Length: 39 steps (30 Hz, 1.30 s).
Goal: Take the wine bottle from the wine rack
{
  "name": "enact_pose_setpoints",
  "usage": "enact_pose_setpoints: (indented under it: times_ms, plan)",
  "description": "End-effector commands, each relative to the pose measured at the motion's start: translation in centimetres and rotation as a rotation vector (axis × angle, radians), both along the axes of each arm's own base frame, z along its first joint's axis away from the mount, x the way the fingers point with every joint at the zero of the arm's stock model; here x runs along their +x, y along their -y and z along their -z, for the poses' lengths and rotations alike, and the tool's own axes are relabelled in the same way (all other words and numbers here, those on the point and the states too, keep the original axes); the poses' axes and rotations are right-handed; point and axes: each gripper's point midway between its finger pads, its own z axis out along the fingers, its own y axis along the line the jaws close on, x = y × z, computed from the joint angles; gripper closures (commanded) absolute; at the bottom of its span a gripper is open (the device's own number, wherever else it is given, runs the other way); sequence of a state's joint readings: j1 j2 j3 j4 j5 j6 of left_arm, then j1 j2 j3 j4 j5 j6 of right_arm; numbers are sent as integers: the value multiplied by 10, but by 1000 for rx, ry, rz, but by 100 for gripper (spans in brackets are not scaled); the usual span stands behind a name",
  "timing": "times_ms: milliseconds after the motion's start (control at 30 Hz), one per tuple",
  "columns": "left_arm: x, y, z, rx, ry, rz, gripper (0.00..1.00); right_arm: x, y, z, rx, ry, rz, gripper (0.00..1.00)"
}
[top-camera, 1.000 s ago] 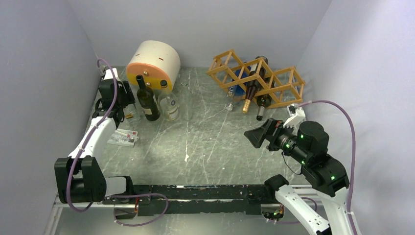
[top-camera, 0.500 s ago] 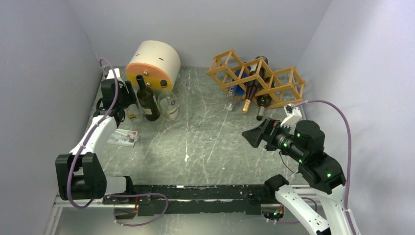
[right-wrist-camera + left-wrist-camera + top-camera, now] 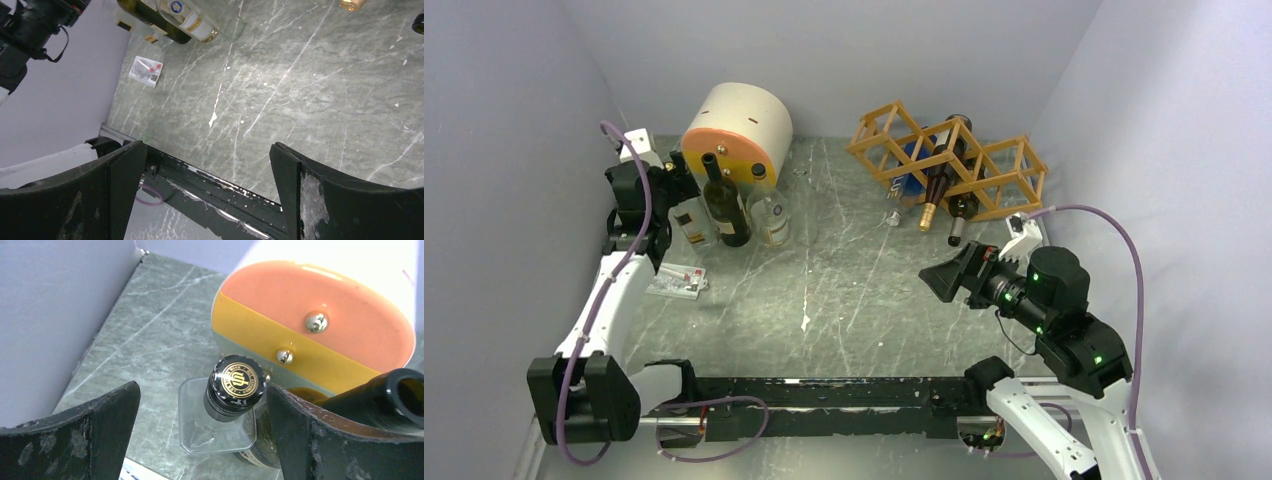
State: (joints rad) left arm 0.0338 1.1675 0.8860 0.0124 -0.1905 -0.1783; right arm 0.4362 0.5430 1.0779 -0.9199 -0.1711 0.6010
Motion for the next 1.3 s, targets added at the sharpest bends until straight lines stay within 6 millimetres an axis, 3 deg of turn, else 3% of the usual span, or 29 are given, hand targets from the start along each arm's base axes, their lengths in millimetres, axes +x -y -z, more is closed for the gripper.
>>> enact_pose_setpoints:
  times_ms: [0, 133, 300, 400, 433, 567, 633, 700, 833, 900, 1067, 1267]
  plan:
    - [-12, -13, -36, -3, 112, -80, 0, -1, 0, -6, -9, 1, -9, 0]
    - [-30, -18, -72, -1, 190, -111, 0, 3, -2, -4, -8, -10, -8, 0]
    - [-55, 7, -138, -13, 340, 29, 1, 11, -8, 9, -10, -44, -10, 0]
    - [-67, 38, -180, -6, 469, 204, 0, 19, -11, 19, -13, -67, 0, 0]
    - [-70, 57, -195, 1, 511, 289, 0, 22, -11, 22, -12, -72, 12, 0]
    - [-89, 123, -231, -18, 661, 596, 0, 39, -4, 28, -33, -76, 93, 0]
    - [-99, 154, -240, -28, 718, 724, 1, 51, 6, 31, -70, -67, 169, 0]
    - [-104, 187, -241, -24, 739, 830, 0, 62, 14, 47, -113, -86, 230, 0]
    - [-109, 247, -231, 48, 723, 965, 0, 84, 19, 51, -143, -74, 302, 0]
    - [-113, 265, -223, 49, 707, 1036, 1, 94, 20, 53, -154, -83, 337, 0]
    - [-128, 277, -198, 38, 700, 1100, 0, 118, 16, 57, -159, -53, 367, 0]
    - [-134, 269, -173, 52, 709, 1068, 1, 156, 21, 86, -290, -55, 407, 0]
